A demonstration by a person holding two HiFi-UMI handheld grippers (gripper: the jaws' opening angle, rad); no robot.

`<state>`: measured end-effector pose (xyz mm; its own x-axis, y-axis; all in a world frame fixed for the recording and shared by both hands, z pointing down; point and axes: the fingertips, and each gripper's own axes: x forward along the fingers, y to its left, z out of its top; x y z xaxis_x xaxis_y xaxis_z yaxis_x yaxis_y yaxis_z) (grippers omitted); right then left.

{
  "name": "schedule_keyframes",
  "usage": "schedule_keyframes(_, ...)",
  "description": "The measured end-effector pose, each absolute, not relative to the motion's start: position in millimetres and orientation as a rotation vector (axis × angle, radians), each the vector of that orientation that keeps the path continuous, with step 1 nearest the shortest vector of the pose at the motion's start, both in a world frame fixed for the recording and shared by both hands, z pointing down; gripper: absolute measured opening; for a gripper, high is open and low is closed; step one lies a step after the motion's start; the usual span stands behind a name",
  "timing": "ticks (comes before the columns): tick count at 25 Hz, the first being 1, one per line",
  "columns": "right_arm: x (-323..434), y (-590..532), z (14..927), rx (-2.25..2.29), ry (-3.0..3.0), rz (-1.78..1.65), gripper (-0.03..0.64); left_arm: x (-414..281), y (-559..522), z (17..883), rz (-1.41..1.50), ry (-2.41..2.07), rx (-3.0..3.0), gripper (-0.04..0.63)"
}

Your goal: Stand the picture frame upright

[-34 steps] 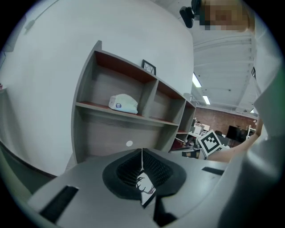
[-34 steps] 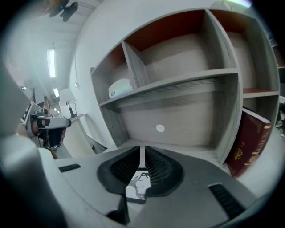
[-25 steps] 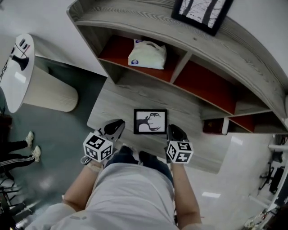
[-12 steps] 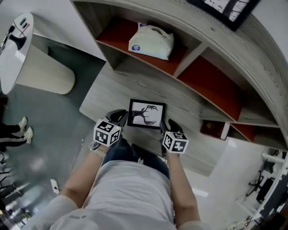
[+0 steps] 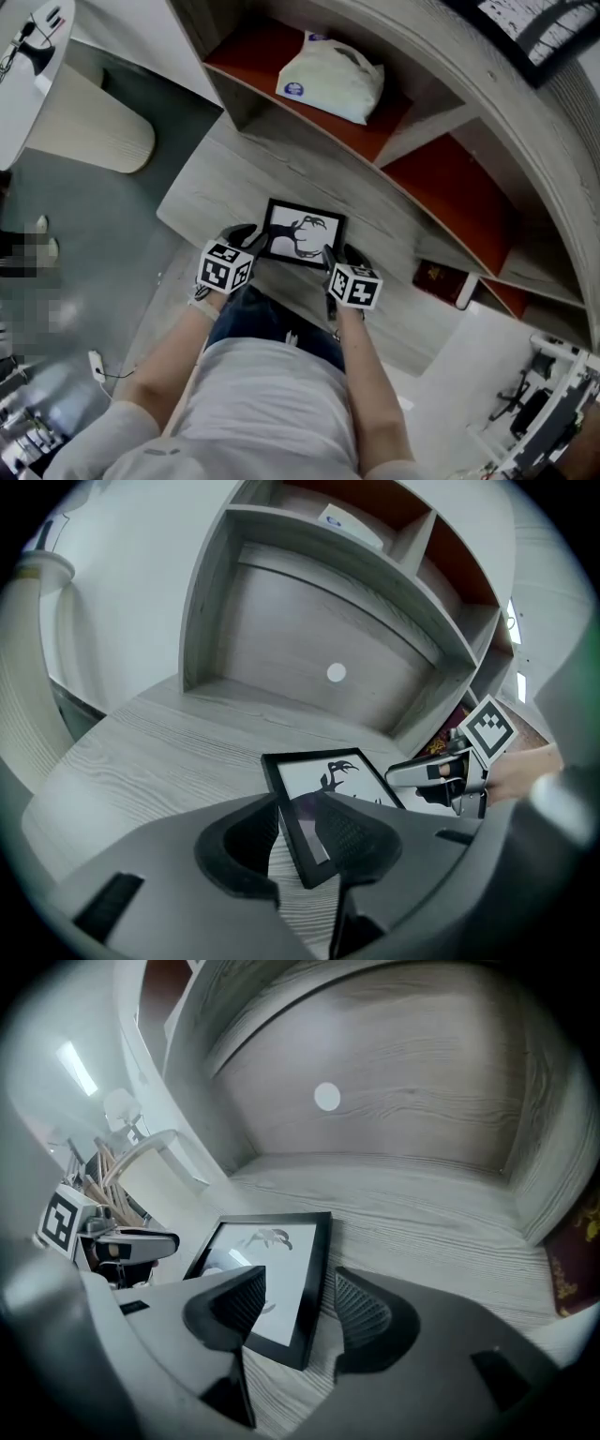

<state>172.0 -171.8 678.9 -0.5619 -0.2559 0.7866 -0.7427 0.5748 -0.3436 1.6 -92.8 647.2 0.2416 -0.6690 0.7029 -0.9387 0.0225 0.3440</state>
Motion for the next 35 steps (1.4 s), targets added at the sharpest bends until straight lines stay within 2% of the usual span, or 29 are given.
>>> schedule_keyframes(14,171,-173,702,0.721,-2.037,0.822,0.225,13,-87,693,0.418,-1.471,1.612,0.109)
schedule_keyframes(29,159,-173,694,0.681,-2.074,0.848,0.210,11,-87,694,0.420,-1.505,1.582,0.107)
schedule_keyframes(35,152,-182,682,0.691,-2.148,0.745,0.207,12,-87,694,0.377,-1.515,1.583,0.109)
